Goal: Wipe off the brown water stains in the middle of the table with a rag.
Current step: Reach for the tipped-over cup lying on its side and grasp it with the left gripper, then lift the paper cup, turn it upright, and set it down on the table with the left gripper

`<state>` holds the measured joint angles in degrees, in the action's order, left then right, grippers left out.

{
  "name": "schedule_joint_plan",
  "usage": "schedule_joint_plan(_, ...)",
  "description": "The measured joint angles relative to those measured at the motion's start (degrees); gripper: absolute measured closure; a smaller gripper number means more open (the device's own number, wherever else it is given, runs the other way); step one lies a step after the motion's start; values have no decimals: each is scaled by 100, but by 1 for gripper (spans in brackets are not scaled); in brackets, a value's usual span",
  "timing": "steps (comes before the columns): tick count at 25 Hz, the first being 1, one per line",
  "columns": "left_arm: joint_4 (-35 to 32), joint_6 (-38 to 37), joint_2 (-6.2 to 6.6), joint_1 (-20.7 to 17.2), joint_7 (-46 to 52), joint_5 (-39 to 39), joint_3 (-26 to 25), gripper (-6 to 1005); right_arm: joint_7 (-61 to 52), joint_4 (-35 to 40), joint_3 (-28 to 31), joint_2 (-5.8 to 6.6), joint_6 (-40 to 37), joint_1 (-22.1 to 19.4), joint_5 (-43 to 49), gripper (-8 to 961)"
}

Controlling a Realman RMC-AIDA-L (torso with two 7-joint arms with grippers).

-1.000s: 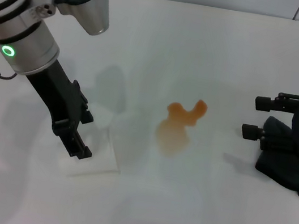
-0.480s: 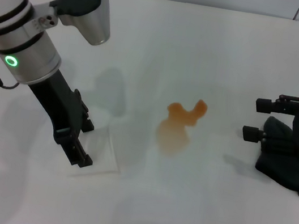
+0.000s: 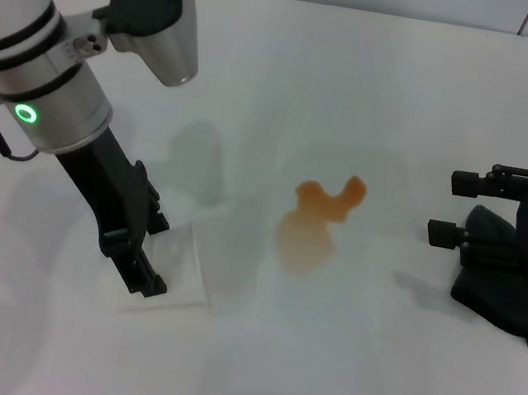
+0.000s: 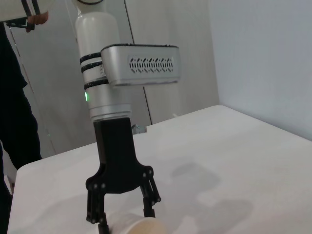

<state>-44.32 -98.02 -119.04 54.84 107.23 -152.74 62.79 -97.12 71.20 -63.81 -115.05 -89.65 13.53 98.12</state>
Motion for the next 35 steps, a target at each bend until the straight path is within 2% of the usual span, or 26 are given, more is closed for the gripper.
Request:
schedule_joint_plan(30,140,195,-5,52,-34,194,231,142,18,-1,11,0,-68,-9,-13,262)
schedule_joint_plan(35,132,193,-5,56,-19,195,233,252,14,-1,3,0,-75,-9,-14,262)
